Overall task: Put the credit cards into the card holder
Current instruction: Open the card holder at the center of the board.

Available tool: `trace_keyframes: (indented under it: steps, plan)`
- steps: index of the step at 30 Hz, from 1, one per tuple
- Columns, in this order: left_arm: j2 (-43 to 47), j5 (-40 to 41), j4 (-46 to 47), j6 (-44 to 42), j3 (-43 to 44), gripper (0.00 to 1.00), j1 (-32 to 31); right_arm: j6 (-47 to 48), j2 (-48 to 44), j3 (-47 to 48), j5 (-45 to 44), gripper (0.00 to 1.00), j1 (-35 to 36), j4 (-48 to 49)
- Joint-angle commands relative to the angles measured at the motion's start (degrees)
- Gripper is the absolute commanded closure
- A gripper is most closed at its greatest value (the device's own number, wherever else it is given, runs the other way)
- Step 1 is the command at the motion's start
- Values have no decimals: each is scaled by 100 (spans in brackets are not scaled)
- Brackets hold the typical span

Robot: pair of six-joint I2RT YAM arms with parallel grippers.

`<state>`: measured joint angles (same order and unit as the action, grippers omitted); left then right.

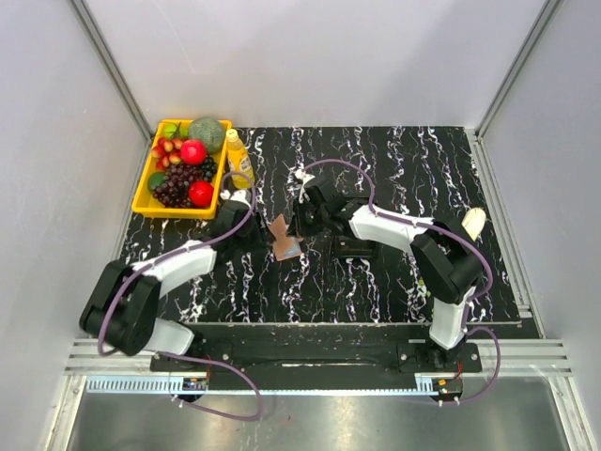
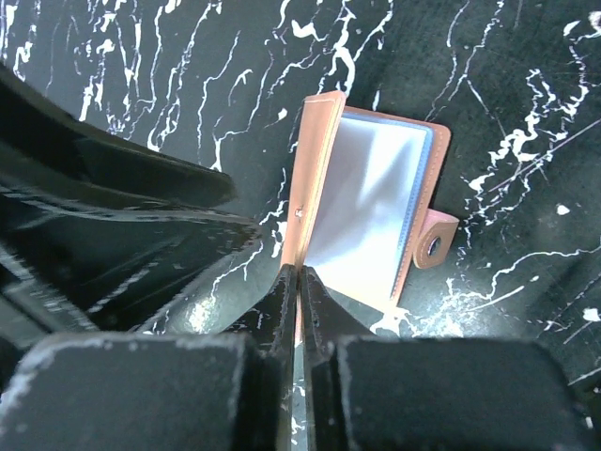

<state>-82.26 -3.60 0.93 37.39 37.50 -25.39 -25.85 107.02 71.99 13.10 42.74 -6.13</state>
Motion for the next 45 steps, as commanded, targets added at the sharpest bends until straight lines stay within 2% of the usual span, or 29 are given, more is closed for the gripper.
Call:
trace_keyframes:
  steps: [1, 3, 14, 19, 26, 31, 36, 41, 45]
  plan:
    - [868, 736, -408, 23, -75, 52, 60, -113, -15, 263, 412, 93, 33, 235]
    - [1211, 974, -488, 41, -198, 47, 69, -166, 64, 325, 474, 91, 41, 226]
    - [2819, 1765, -1340, -38, -269, 45, 271, -368, 389, 685, 1018, 85, 68, 393]
    - [3154, 1906, -1560, -144, -146, 43, 350, -237, 758, 1001, 905, 82, 313, 104]
    - [3155, 1977, -1692, -232, -85, 43, 403, -500, 1223, 1159, 1018, 80, 428, 278]
    - [3093, 1942, -1658, -302, -58, 43, 429, -430, 1576, 1406, 809, 78, 454, -2]
    - [2690, 1407, -1210, -276, -225, 43, 438, -272, 1304, 1222, 545, 76, 446, 111]
    - [2171, 1204, -955, -214, -234, 43, 438, -193, 777, 967, 597, 69, 454, 463]
    - [1723, 1028, -507, -65, -392, 45, 438, -70, 478, 853, 211, 67, 446, 464]
